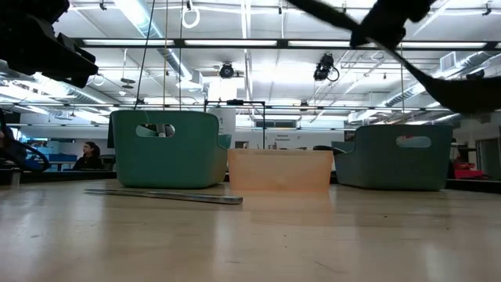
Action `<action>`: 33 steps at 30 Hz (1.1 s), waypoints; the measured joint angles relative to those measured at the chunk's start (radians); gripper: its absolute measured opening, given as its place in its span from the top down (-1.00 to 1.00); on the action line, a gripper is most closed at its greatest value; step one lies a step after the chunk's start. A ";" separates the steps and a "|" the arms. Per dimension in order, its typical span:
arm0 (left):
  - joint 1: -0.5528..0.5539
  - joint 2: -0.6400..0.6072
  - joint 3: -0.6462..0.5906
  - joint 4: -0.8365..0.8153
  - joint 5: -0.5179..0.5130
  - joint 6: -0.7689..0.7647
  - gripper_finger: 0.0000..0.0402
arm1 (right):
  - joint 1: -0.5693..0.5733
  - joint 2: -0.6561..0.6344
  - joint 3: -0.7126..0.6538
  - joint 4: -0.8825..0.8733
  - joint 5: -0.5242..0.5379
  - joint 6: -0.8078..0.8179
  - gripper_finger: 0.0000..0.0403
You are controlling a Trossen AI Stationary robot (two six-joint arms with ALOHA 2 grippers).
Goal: Pick & Place Kitchen Items
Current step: Put the black serving spoon into the blue bin
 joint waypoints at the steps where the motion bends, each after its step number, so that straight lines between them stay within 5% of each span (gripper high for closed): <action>1: 0.000 0.000 0.000 0.000 0.000 0.000 0.94 | 0.000 -0.029 -0.005 0.015 -0.002 -0.020 0.64; 16: 0.000 0.000 0.000 -0.001 0.000 0.003 0.94 | 0.000 -0.484 -0.374 0.334 0.041 -0.071 0.64; 33: 0.000 0.000 0.000 -0.001 0.000 0.003 0.94 | 0.000 -0.791 -0.580 0.362 0.078 -0.045 0.64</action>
